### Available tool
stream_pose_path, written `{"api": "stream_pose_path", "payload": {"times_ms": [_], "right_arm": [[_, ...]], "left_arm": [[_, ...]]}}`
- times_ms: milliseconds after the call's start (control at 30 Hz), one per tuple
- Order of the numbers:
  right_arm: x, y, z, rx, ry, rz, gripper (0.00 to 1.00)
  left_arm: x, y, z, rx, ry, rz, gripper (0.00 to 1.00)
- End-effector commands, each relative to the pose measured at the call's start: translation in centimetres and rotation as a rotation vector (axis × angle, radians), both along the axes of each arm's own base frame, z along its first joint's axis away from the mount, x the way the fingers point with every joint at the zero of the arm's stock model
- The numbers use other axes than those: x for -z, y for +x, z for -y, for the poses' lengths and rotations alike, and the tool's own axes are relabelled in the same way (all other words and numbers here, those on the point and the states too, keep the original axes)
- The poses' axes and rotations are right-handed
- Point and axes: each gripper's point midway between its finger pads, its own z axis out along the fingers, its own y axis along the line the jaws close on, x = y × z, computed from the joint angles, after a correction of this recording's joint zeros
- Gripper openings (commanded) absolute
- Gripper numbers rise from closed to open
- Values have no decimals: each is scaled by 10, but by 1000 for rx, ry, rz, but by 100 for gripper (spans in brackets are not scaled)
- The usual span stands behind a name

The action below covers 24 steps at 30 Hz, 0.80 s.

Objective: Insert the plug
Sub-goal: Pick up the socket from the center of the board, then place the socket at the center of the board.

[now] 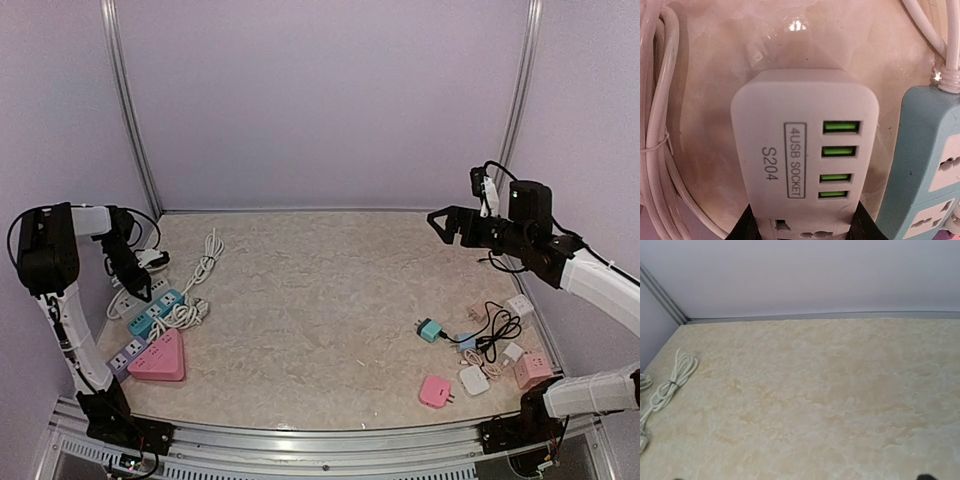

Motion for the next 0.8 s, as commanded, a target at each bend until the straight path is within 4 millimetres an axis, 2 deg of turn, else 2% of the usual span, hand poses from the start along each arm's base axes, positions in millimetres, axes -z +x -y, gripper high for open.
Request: {"api": "stream_pose_path", "payload": {"times_ms": [0,33,133,267,333,433,500,533,600,667,767], "right_arm": [[-1,2,4,41,-21,-30,100],[-1,2,5,46,-20,-31,100],[-3,3,5,51,-10,-33,100],[-6,4,3,50,3,-31,100],[-7,5,3,51,10,-31,100],[-8,6,1,47,22,-32,100],[-8,6,0,45,29,-33,100],[-8,6,0,44,30,-36,100],[-8,6,0,48,35,-40,100],[-9,5,-1,45,41,-45,100],[-8,2,-1,44,41,-61,100]], "left_arm": [[-18,9,3,-46,-32,48,0],[-28,15,2,-60,-30,79,0],[-78,34,-2,-96,-7,223,0],[-163,52,-2,-120,50,442,0],[-215,54,8,-115,77,573,0],[-289,51,38,-71,72,754,0],[-327,43,72,4,36,840,0],[-341,36,97,62,11,865,0],[-347,26,141,167,-31,858,0],[-333,20,182,259,-74,800,0],[-290,13,238,396,-123,667,0]]}}
